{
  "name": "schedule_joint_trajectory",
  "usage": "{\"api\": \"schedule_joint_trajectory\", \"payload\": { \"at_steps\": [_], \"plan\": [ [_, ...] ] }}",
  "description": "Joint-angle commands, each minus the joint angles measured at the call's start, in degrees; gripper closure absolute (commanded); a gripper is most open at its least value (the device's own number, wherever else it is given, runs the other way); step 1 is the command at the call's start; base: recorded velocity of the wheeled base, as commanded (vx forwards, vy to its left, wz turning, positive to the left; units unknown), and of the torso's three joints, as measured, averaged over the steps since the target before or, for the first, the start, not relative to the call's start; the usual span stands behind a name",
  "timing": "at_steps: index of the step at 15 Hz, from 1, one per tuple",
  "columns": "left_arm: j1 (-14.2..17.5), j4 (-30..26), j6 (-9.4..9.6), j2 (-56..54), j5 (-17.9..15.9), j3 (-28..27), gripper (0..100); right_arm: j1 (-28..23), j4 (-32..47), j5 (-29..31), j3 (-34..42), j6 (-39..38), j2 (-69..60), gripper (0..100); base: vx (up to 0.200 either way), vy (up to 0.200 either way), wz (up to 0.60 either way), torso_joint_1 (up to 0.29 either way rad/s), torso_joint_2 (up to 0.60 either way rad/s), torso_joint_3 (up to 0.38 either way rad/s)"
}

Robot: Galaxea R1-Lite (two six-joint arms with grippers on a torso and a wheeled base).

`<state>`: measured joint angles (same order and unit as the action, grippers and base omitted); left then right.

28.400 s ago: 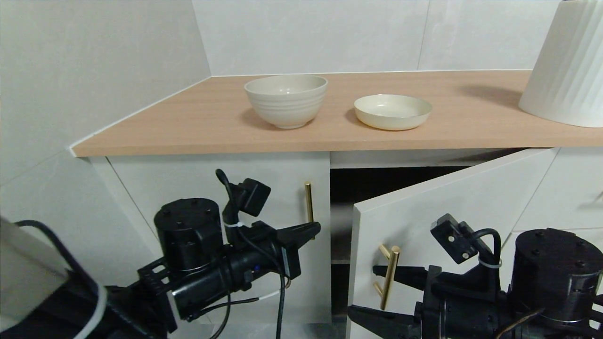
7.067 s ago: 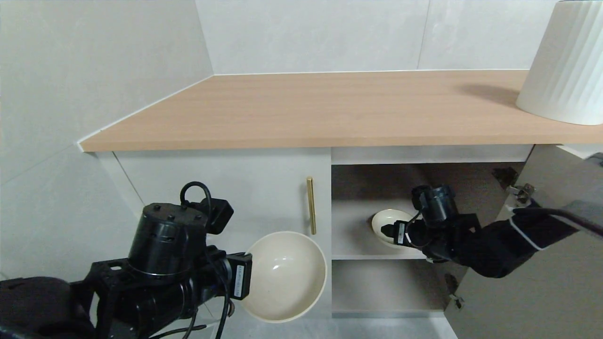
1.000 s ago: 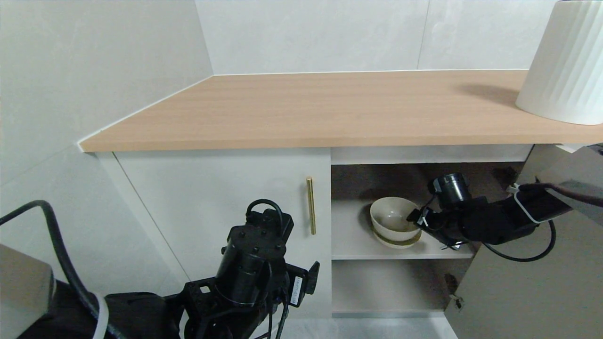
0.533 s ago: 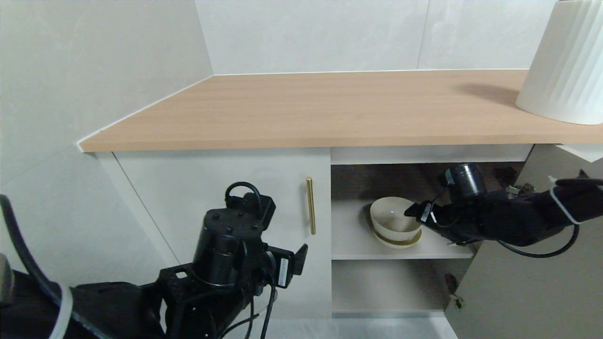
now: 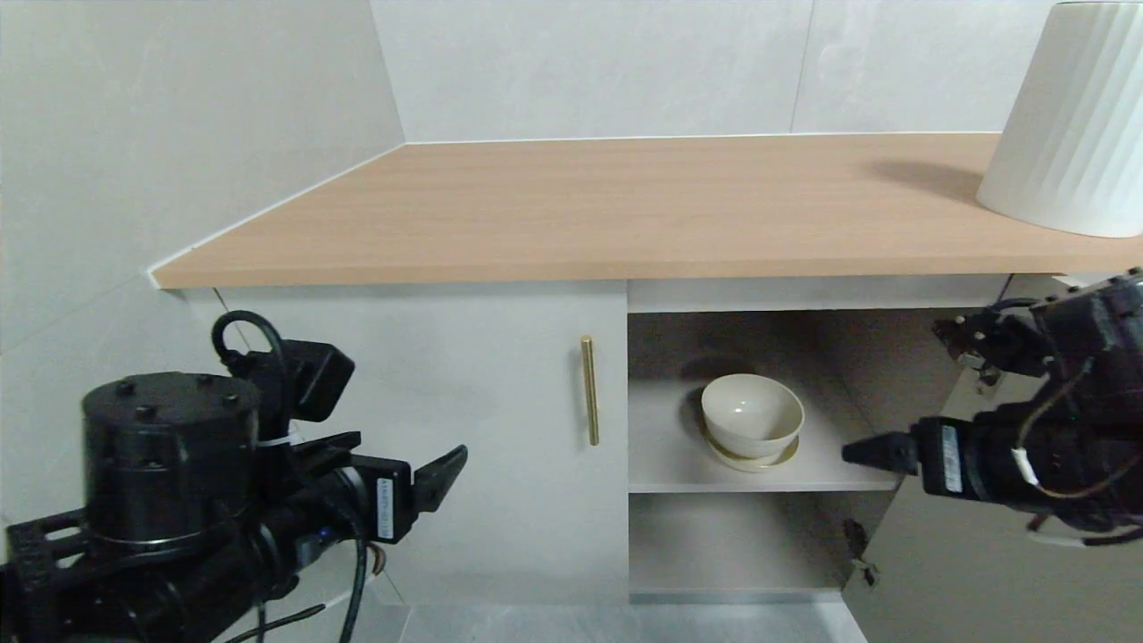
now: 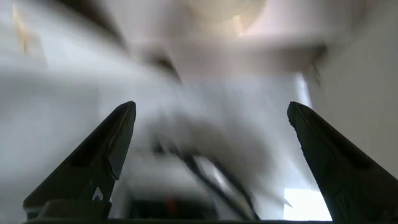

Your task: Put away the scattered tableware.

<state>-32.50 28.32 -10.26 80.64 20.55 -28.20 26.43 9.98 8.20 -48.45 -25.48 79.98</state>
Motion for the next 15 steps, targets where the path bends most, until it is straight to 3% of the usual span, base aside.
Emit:
{"api": "schedule_joint_trajectory", "payload": {
  "at_steps": [1,2,3,9,15],
  "plan": [
    [1.7,-1.3,0.68,-8.7,-1.0,3.5,0,1.4,7.2,-1.0,0.7,2.7,-11.8,0,0.000,0.000,0.00,0.000,0.00,0.000],
    [1.7,-1.3,1.04,-9.1,-1.1,3.7,0,1.4,7.2,-1.2,0.7,2.7,-11.8,0,0.000,0.000,0.00,0.000,0.00,0.000],
    [1.5,-1.3,2.71,-10.9,-1.1,4.9,0,2.9,7.2,-0.8,0.4,2.7,-12.3,0,0.000,0.000,0.00,0.000,0.00,0.000],
    [0.5,-1.3,2.71,-10.4,-1.0,5.0,0,3.5,7.5,-1.0,1.7,2.7,-12.3,0,0.000,0.000,0.00,0.000,0.00,0.000],
    [0.5,-1.4,2.79,-10.2,-1.0,5.1,0,3.5,7.7,-0.9,3.1,2.8,-12.4,0,-0.200,0.000,0.00,0.006,0.00,0.000]
  ]
}}
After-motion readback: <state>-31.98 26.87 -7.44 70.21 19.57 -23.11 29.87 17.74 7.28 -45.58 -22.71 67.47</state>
